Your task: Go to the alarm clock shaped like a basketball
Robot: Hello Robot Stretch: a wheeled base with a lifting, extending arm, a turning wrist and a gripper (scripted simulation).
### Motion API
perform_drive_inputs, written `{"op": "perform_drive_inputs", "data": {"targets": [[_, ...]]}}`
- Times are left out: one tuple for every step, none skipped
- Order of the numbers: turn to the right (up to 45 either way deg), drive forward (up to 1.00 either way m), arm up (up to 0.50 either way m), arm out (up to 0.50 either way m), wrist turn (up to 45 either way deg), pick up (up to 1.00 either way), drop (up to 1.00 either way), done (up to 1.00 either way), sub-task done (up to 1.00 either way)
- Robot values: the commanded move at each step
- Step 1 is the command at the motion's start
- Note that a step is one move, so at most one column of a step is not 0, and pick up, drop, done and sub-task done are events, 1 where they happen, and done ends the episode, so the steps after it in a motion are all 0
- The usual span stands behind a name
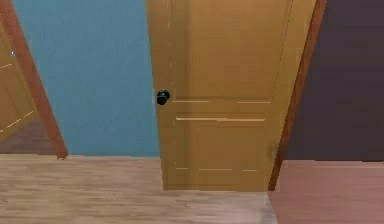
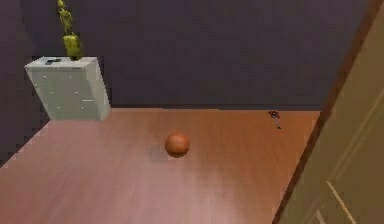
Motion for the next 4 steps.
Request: {"op": "perform_drive_inputs", "data": {"targets": [[0.0,0.05,0.0,0.0,0.0,0.0,0.0,0.0,0.0],[-45.0,0.0,0.0,0.0,0.0,0.0,0.0,0.0,0.0],[-36.0,0.0,0.0,0.0,0.0,0.0,0.0,0.0,0.0],[0.0,0.45,0.0,0.0,0.0,0.0,0.0,0.0,0.0]]}}
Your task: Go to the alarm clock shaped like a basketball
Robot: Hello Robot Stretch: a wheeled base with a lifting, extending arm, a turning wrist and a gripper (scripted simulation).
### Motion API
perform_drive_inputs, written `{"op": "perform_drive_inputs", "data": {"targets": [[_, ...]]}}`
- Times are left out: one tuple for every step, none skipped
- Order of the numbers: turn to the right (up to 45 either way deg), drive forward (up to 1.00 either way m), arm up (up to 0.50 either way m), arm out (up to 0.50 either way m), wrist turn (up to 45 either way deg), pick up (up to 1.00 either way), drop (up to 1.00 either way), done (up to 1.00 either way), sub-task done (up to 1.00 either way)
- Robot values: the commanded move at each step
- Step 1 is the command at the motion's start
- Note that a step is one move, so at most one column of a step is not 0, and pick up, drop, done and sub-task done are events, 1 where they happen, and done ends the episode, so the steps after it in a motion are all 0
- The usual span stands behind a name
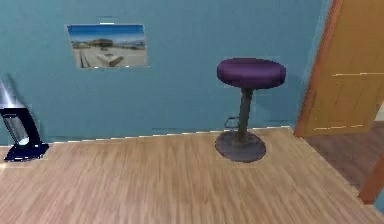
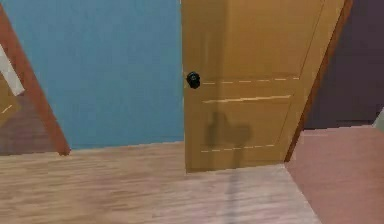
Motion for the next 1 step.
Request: {"op": "perform_drive_inputs", "data": {"targets": [[-45.0,0.0,0.0,0.0,0.0,0.0,0.0,0.0,0.0]]}}
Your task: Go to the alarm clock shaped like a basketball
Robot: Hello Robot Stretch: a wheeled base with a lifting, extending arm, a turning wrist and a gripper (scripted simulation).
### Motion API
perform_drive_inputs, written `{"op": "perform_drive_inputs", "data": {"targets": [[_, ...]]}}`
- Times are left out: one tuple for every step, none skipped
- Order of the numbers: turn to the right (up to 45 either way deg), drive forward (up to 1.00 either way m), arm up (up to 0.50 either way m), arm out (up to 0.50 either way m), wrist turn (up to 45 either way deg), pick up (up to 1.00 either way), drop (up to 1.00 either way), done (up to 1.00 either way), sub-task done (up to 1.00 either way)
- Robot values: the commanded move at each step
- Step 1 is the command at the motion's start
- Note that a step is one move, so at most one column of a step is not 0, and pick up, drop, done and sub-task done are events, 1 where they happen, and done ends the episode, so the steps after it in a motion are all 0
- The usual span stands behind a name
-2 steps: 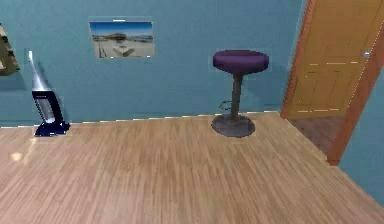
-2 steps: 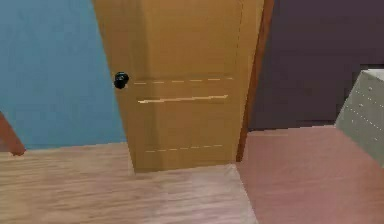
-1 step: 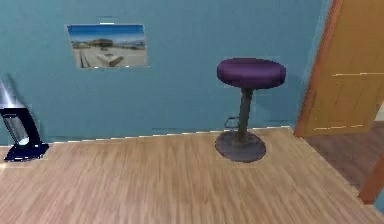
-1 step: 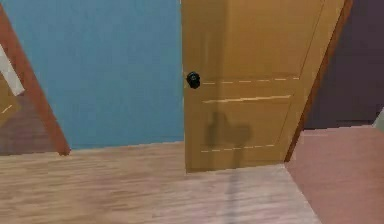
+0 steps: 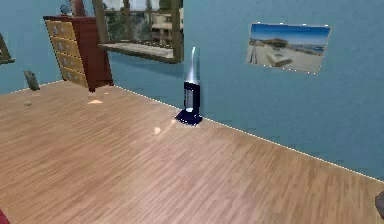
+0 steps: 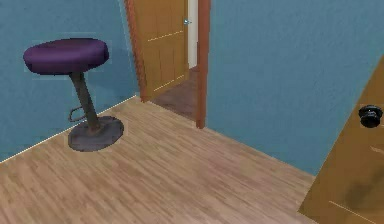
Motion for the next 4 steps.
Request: {"op": "perform_drive_inputs", "data": {"targets": [[-3.0,0.0,0.0,0.0,0.0,0.0,0.0,0.0,0.0],[0.0,0.4,0.0,0.0,0.0,0.0,0.0,0.0,0.0],[-45.0,0.0,0.0,0.0,0.0,0.0,0.0,0.0,0.0],[-3.0,0.0,0.0,0.0,0.0,0.0,0.0,0.0,0.0]]}}
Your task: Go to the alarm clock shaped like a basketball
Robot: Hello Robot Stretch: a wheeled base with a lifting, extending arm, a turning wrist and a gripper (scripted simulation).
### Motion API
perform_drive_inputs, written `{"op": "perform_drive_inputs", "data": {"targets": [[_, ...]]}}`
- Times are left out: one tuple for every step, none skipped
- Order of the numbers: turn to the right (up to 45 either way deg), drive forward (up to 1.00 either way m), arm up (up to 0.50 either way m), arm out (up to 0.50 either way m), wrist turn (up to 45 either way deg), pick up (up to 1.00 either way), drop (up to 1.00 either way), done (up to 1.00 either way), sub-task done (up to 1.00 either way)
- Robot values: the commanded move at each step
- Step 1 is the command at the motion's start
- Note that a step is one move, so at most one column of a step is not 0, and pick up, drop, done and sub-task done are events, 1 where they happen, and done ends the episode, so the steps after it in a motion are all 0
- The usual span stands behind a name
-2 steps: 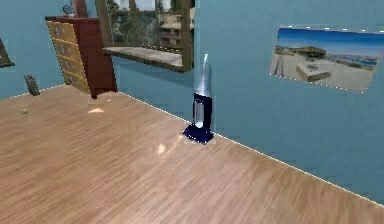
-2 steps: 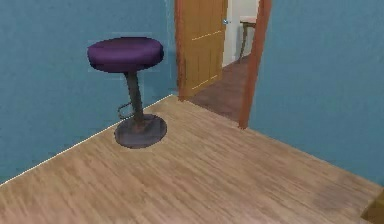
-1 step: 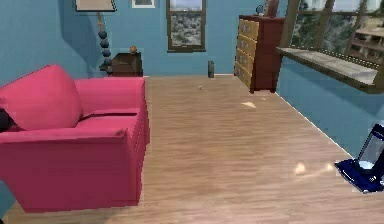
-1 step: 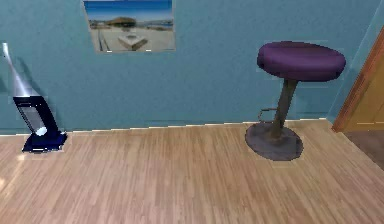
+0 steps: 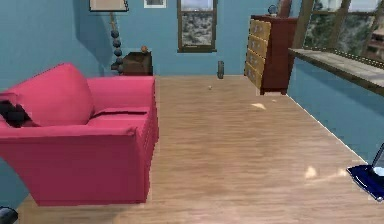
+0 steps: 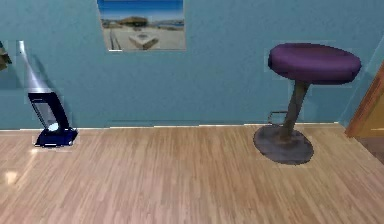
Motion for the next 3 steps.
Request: {"op": "perform_drive_inputs", "data": {"targets": [[30.0,0.0,0.0,0.0,0.0,0.0,0.0,0.0,0.0],[0.0,0.1,0.0,0.0,0.0,0.0,0.0,0.0,0.0],[-27.0,0.0,0.0,0.0,0.0,0.0,0.0,0.0,0.0]]}}
